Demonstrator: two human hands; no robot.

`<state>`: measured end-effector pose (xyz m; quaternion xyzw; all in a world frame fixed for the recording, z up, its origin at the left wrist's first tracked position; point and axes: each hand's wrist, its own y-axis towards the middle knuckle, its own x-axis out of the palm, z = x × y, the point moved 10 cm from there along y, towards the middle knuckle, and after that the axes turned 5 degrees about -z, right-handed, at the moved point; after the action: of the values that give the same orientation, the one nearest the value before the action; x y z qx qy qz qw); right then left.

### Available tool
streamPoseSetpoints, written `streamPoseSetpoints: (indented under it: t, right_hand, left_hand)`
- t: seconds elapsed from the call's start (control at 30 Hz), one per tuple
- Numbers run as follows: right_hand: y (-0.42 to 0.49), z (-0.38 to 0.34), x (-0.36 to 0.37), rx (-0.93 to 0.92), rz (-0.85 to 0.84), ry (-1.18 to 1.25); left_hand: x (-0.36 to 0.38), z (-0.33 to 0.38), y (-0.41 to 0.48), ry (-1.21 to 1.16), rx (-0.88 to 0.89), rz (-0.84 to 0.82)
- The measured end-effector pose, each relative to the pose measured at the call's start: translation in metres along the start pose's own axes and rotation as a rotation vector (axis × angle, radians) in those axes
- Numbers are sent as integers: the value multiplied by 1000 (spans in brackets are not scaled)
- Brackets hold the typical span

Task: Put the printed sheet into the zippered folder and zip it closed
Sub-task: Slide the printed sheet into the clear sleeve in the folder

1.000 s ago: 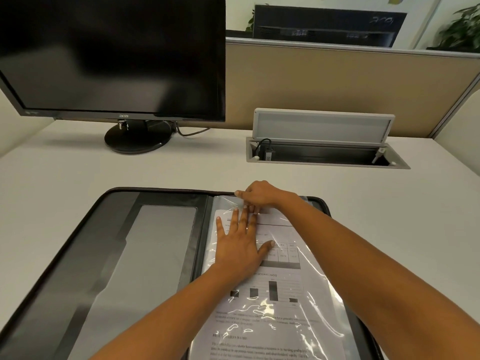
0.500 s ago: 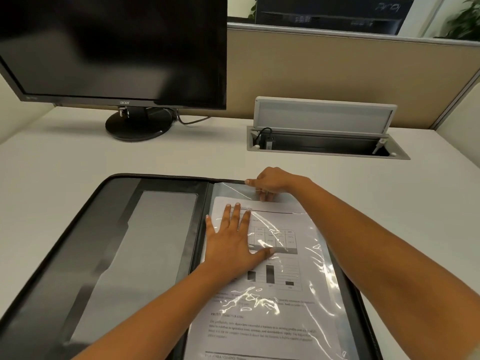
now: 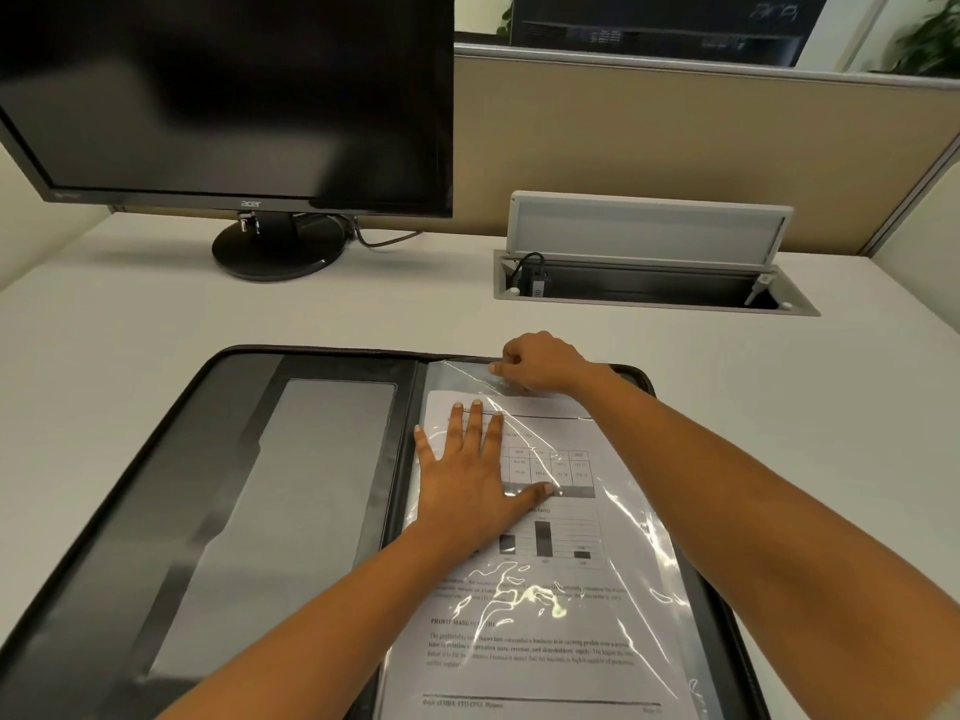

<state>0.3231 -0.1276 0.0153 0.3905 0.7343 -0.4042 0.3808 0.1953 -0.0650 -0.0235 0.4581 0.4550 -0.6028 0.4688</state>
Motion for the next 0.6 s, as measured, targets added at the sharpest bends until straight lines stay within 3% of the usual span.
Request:
streamPoseSetpoints:
  t: [0.1, 0.2, 0.43, 0.6]
  right_hand:
    - [-15, -6, -17, -43, 246, -110]
    - [-45, -14, -23, -91, 436, -31]
    - [-118, -7, 25, -85, 398, 91]
    - [-163, 13, 42, -3, 361, 141]
  left_hand:
    - [1, 1, 2, 6, -1, -2]
    - [1, 1, 5, 6, -8, -3]
    - [-5, 3, 17, -71, 2, -59]
    - [-23, -8, 3, -259, 40, 66]
